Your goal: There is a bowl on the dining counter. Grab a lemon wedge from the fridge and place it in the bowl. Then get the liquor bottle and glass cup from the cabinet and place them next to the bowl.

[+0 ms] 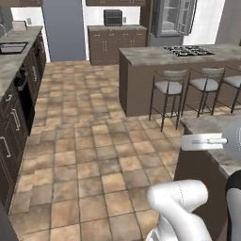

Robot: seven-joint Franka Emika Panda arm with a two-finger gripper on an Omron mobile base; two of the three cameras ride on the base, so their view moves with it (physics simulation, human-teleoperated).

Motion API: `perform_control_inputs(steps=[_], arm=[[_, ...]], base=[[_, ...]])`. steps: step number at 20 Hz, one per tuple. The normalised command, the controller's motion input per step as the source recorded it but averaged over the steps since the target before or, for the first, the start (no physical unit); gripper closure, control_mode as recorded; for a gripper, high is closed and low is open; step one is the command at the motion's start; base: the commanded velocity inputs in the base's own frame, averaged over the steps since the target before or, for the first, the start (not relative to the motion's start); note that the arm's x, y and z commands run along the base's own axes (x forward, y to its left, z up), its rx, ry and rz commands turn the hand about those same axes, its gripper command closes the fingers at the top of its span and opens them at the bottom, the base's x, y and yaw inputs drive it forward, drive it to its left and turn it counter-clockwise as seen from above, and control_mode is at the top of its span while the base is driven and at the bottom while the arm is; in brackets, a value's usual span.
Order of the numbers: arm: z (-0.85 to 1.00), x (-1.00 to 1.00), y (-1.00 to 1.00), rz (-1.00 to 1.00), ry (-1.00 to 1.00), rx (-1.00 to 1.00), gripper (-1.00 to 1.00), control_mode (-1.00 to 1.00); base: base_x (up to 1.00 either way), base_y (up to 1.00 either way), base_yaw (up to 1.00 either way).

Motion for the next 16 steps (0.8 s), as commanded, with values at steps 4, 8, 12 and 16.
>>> perform_control_inputs(steps=[4, 8, 12, 16], arm=[[0.00, 0.00, 0.00, 0.00, 0.00, 0.00, -1.00, 1.00], [0.00, 0.00, 0.00, 0.00, 0.00, 0.00, -1.00, 1.00], [0.00, 0.00, 0.00, 0.00, 0.00, 0.00, -1.00, 1.00], [0.00, 0.00, 0.00, 0.00, 0.00, 0.00, -1.00, 1.00]], base=[[1.00, 0.14, 0.00], [1.00, 0.07, 0.00], [1.00, 0.02, 0.00], [1.00, 0.03, 0.00]])
